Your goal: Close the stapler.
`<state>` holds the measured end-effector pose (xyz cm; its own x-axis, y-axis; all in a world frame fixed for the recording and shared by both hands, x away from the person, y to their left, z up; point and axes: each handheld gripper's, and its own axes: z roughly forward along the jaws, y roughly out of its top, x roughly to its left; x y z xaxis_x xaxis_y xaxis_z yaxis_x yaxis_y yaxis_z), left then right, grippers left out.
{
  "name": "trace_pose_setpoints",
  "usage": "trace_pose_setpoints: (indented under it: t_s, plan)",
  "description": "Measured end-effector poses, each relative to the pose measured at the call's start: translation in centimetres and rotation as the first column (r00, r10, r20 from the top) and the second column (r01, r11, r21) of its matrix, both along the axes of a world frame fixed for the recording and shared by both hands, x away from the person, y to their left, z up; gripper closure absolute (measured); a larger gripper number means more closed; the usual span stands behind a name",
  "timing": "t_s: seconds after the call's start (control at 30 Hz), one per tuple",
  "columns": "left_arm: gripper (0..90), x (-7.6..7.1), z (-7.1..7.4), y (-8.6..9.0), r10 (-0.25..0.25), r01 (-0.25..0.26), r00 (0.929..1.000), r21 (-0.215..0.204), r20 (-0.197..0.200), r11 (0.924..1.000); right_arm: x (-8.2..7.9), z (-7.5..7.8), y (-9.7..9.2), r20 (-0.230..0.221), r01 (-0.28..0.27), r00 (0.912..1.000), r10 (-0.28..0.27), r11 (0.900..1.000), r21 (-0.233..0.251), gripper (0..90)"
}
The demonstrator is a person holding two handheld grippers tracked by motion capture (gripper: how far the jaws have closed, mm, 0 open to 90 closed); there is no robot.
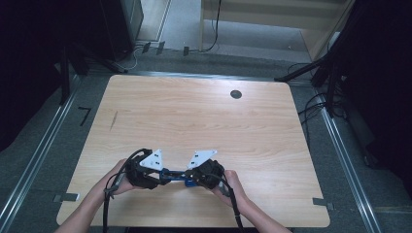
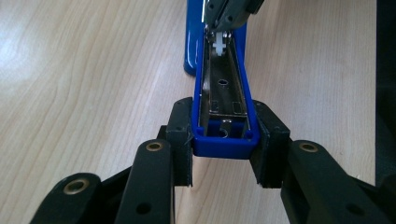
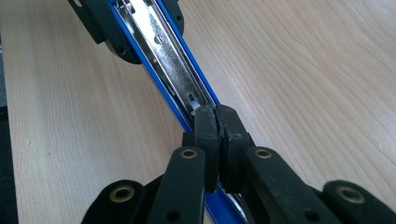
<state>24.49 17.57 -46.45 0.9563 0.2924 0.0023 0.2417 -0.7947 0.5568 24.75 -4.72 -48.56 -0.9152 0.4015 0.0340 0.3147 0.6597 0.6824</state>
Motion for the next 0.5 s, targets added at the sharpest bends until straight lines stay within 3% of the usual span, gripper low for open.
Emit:
trace_pose_setpoints:
  t_s: [0.5]
  plan:
    - [65.1,-0.08,0.76,-0.61,-0.006,0.007,0.9993,-0.035,0.036,0.9993,0.11,0.38,-0.05,0.001,0.007,1.0000,-0.007,0.9997,0.024,89.4]
